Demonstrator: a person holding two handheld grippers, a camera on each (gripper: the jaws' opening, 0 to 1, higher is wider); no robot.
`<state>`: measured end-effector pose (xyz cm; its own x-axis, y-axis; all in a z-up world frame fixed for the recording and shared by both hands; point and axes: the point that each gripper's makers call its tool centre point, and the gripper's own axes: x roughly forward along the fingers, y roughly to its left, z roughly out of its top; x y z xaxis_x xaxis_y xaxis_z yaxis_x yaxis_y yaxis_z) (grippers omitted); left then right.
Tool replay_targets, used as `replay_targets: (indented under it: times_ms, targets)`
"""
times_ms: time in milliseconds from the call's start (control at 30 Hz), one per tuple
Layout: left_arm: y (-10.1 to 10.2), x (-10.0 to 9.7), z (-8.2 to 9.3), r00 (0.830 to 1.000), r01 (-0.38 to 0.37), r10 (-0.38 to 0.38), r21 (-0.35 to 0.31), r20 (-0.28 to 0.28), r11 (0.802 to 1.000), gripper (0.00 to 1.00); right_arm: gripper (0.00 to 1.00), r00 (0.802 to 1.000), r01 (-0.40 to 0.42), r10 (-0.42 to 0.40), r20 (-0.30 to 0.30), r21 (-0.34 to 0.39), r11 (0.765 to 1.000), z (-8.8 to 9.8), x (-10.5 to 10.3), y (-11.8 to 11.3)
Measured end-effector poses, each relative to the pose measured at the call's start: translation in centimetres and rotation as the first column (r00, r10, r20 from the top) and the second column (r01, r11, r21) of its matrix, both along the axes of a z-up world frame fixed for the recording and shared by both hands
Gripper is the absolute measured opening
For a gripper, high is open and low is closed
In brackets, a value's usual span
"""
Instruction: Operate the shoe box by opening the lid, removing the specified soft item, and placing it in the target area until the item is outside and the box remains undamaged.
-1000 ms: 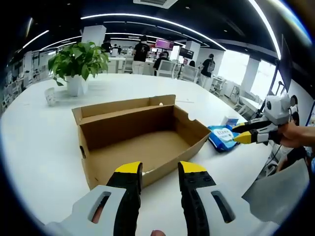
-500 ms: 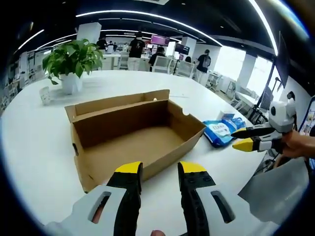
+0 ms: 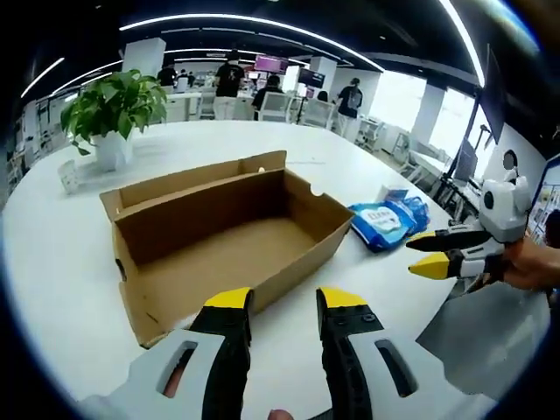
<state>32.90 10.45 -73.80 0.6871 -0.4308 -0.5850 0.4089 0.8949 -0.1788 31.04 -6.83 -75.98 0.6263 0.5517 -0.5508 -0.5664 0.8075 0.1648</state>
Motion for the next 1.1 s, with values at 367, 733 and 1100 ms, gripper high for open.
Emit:
replay_targets:
  times_ms: [367, 733, 1100]
  targets:
    - [1.4, 1.4, 1.1, 0.990, 0.136, -0.139, 0.119, 0.024, 0.984, 0.29, 0.33, 1.000, 0.018, -0.018, 0.016, 0.000, 1.000, 0.6, -0.2, -0.3]
    - [5.0, 4.4, 1.4, 0.965, 0.259, -0.262, 0.253, -0.024, 0.932, 0.28, 0.33, 0.999, 0.041, -0.041, 0.021, 0.011, 0.999, 1.0, -0.5, -0.1]
    - [5.7, 4.6, -2.5, 0.862, 0.506, -0.456, 0.325, -0.220, 0.799, 0.31, 0.33, 0.999, 0.032, -0.033, 0.025, 0.009, 0.999, 1.3, -0.8, 0.6]
